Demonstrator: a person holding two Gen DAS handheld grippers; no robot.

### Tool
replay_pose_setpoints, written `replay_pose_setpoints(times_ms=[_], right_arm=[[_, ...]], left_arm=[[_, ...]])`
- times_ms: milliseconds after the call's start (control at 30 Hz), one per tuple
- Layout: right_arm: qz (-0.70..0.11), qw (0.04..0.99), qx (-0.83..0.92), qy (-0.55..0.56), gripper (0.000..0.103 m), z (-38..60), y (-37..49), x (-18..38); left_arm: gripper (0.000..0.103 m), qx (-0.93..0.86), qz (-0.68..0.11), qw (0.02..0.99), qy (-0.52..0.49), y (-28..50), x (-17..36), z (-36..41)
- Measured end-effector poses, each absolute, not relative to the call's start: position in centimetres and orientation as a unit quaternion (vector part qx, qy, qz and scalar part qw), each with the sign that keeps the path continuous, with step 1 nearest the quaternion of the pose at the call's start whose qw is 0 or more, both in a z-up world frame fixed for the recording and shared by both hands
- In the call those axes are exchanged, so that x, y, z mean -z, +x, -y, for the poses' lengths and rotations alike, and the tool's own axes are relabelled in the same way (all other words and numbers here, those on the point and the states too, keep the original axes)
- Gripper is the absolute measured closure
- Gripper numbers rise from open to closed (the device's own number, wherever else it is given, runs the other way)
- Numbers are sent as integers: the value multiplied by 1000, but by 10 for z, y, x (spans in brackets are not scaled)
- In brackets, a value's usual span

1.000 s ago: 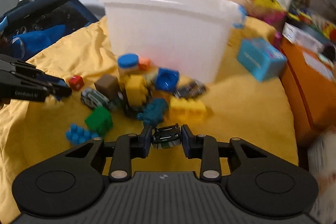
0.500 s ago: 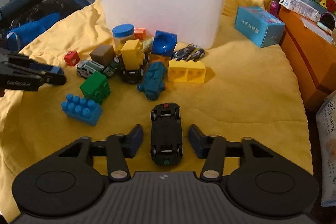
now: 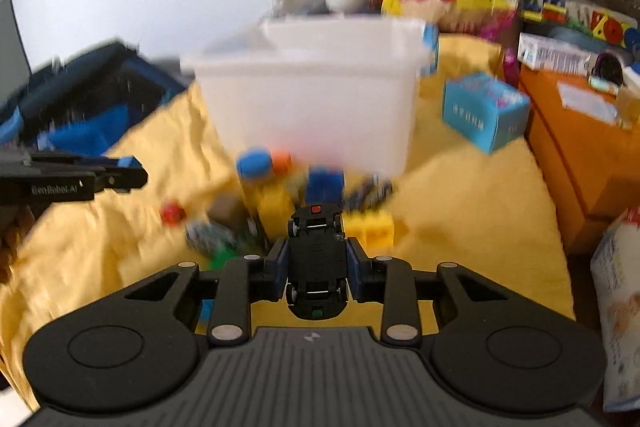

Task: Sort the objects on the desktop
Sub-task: 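Carry the black car and blue block into the clear bin and release both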

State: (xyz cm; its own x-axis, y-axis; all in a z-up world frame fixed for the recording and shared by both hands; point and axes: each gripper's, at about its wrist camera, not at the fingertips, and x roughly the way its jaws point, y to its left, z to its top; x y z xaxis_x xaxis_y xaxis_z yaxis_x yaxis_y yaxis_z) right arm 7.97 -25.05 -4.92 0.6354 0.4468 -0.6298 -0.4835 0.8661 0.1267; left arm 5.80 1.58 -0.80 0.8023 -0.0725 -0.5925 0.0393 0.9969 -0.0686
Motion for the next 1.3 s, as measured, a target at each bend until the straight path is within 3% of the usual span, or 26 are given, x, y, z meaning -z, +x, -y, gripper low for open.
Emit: replay_pose_setpoints(times_ms=[567,1167,1200,1233,1267,1300], right_arm=[[-270,926,-263,2,70,233,165,-39],[-319,914,-249,-30,70,210,245,-33],[-322,913,-249,-34,69,208,248,-31],[-324,913,-246,-37,61,205,251,-31],[-326,913,-242,-39,51,203,254,-30],[-325,914,-239,-41,35,203,255,-29]], left_arm=[[68,37,-257,966,-12,150,-83,-26],[67,40,-313,949,-10,220,-67,-25],[65,40,-316,948,-11,222,-66,-25],[53,38,-317,948,-11,223,-64,-25],[38,31,-318,948,-9,224,-63,-25],[35,21,-317,948,-9,222,-62,-26]])
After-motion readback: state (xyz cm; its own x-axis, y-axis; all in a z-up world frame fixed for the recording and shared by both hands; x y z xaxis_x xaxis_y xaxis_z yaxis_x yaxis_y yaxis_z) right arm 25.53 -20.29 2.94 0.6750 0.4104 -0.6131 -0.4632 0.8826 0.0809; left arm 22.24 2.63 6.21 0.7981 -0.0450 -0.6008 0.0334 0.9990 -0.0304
